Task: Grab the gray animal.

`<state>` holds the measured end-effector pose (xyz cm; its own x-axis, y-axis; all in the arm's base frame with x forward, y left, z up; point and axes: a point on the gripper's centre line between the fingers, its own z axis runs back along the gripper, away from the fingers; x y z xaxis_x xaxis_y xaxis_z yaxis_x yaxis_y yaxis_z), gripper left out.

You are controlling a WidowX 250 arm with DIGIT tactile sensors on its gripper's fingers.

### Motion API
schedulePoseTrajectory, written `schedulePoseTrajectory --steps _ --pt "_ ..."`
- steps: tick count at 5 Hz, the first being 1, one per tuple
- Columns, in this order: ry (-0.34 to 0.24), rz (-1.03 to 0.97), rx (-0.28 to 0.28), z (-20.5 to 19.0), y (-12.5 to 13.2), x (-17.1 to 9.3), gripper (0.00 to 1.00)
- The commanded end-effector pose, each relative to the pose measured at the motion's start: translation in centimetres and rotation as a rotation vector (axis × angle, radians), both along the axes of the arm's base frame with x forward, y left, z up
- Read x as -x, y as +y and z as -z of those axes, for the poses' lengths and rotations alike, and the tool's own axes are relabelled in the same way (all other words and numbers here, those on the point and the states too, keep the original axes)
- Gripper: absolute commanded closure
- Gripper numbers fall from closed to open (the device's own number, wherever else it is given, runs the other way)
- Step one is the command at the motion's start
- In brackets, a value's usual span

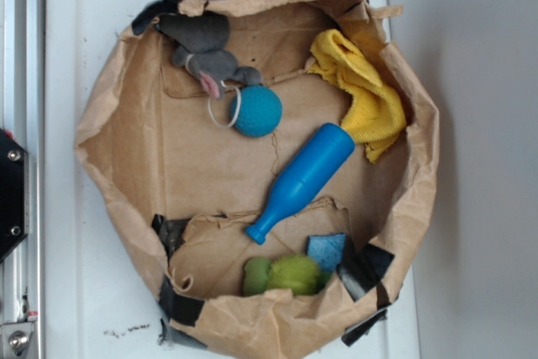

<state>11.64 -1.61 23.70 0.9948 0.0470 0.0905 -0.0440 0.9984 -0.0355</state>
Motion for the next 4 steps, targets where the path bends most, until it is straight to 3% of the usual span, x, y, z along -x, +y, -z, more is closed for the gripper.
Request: schedulePoseTrajectory --steps 1,2,3,4 --pt "0.0 0.0 0.0 0.0 0.0 0.0 0.0" --pt "0.013 -0.106 -0.01 0.3 1.7 -4.1 0.0" --pt "0.012 -0.121 -0.017 0.6 3.0 -6.1 0.0" --pt "-0.007 -0.053 -0.058 0.9 4.1 -7.5 0.0"
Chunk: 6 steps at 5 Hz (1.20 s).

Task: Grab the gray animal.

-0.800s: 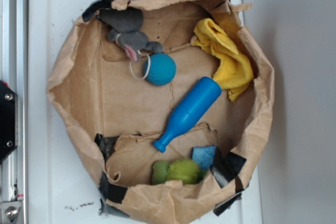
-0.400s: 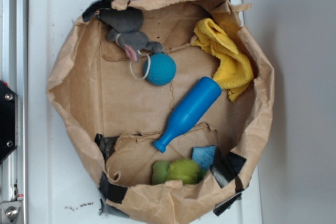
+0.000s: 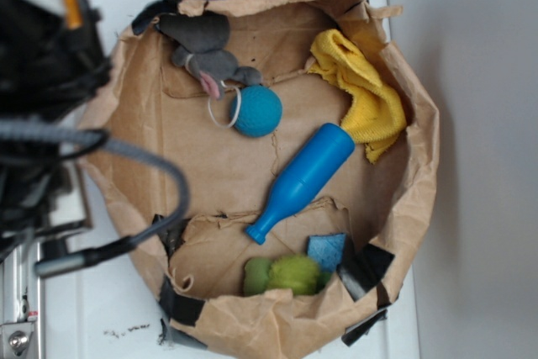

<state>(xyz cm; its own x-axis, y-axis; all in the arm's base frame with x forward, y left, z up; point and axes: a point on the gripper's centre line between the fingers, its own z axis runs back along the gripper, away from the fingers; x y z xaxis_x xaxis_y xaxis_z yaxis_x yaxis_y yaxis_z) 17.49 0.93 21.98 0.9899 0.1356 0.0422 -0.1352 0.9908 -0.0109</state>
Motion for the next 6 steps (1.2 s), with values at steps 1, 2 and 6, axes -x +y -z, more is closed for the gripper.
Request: schedulePoseTrajectory --steps 1,2,6 --pt "-0.065 0.29 -0.098 -0.6 1.2 -5.3 0.0" --pt "-0.033 0.543 -0.102 0.6 0.6 -7.8 0.0" --pt "0.012 0.935 0.067 2.4 -0.4 -10.0 0.0"
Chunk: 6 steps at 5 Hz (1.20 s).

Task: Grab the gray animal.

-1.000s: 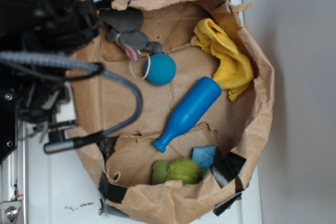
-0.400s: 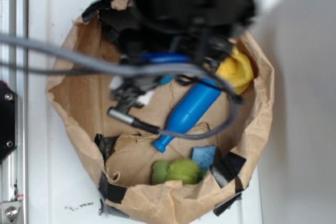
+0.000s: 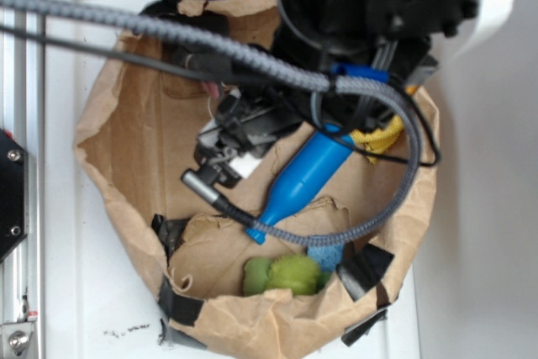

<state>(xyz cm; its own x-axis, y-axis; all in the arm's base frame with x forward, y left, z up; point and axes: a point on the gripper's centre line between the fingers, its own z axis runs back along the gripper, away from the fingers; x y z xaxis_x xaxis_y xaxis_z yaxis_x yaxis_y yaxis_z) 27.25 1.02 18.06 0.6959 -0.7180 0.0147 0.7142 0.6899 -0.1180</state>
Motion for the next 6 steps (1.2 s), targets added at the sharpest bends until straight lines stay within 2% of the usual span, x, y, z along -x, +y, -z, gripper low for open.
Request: schedulePoseTrajectory --steps 1,2,3,4,5,6 --pt "-0.057 -0.006 -0.003 -1.5 -0.5 -0.2 0.0" --pt "-0.057 -0.006 -0.003 -1.5 -0.5 -0.2 0.0" --pt "0.0 -0.023 -0.043 1.1 0.4 -0.3 0.0" --pt "0.059 0.025 -0.071 3.3 0.8 1.0 0.0" --pt "0.089 0.083 -0.078 4.3 1.2 2.4 0.0" --pt "0.046 0.134 -0.107 5.5 2.1 3.6 0.0"
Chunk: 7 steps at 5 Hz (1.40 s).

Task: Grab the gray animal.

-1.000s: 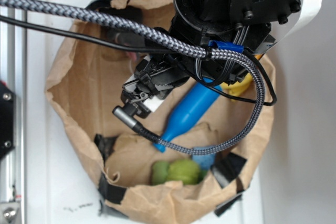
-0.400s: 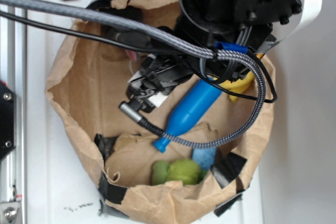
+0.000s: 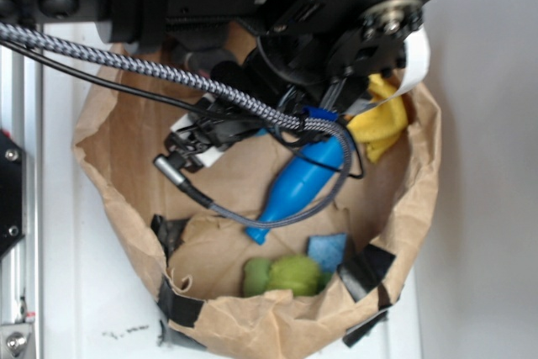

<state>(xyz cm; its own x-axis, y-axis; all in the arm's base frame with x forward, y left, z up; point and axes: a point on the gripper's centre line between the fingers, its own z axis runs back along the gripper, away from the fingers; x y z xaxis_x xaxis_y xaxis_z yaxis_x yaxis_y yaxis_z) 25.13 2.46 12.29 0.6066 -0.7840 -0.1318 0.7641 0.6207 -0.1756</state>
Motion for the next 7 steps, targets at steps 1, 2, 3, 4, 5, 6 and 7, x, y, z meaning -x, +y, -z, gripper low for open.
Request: schedulePoseTrajectory --steps 1,2,3,4,5,6,7 --pt "-0.129 0.065 -0.073 1.9 1.4 1.4 0.0" --pt "-0.119 0.066 -0.121 3.4 2.3 1.7 0.0" --pt "-0.097 0.032 -0.146 4.3 3.5 1.5 0.0" --pt "-0.074 0.015 -0.149 4.5 4.1 2.0 0.0" --pt "-0.071 0.039 -0.164 4.5 4.3 2.4 0.0" --pt "-0.071 0.039 -0.164 4.5 4.3 2.4 0.0" --pt "-0.071 0.039 -0.164 4.5 4.3 2.4 0.0"
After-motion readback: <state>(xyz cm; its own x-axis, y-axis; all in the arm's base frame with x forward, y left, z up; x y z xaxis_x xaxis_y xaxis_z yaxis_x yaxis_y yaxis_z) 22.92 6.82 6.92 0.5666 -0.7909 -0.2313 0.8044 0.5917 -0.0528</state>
